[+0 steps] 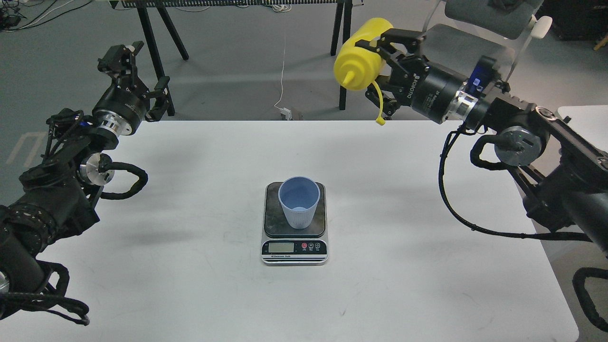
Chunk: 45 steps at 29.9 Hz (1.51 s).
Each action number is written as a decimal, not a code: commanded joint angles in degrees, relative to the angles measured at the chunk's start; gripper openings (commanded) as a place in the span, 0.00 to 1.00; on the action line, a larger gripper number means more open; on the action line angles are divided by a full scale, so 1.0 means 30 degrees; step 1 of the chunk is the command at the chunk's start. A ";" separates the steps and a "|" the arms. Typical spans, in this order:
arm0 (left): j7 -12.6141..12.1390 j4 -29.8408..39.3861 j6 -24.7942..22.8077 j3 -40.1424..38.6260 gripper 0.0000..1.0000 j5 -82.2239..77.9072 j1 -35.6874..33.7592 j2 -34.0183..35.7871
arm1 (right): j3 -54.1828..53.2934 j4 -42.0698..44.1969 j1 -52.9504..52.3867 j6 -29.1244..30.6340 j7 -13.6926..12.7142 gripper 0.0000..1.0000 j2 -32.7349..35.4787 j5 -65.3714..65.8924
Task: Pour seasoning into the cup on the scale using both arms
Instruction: 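Raise the bottle upright and pull it back from the cup, then lower the yellow bottle onto the table beside the right gripper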
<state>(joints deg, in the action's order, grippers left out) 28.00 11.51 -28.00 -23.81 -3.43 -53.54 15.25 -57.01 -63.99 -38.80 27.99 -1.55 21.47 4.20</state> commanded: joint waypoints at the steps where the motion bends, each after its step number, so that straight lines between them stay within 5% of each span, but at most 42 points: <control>1: -0.0001 0.0001 0.0001 0.0027 0.91 -0.0001 0.0006 0.0015 | -0.2349 -0.0261 0.2499 0.0004 0.0078 0.30 0.0167 -0.7077; 8: -0.0001 0.0001 0.0001 0.0086 0.92 -0.0030 0.0035 -0.0014 | -0.5747 -0.1460 0.7009 0.0004 0.0079 0.31 0.1281 -0.8284; 15: -0.0001 0.0001 0.0001 0.0203 0.92 -0.0030 0.0123 -0.0043 | -0.9118 -0.2283 1.1668 0.0004 0.0196 0.31 -0.0003 -0.8284; 19: -0.0001 0.0001 0.0001 0.0262 0.92 -0.0059 0.0064 -0.0014 | -0.9444 -0.2196 1.3196 0.0004 0.0984 0.31 -0.0417 -0.8284; 24: -0.0001 0.0001 0.0001 0.0291 0.92 -0.0088 0.0064 -0.0014 | -0.9239 -0.1728 1.3608 0.0004 0.1777 0.32 -0.1031 -0.8284; 45: -0.0001 0.0001 0.0001 0.0320 0.92 -0.0235 0.0123 -0.0365 | -0.8623 0.1760 1.2701 0.0004 0.2423 0.32 -0.3345 -0.8196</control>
<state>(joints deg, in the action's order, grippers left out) 28.00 11.51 -28.00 -22.94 -4.03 -52.93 14.68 -82.93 -58.87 -0.27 28.00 5.57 12.97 -20.33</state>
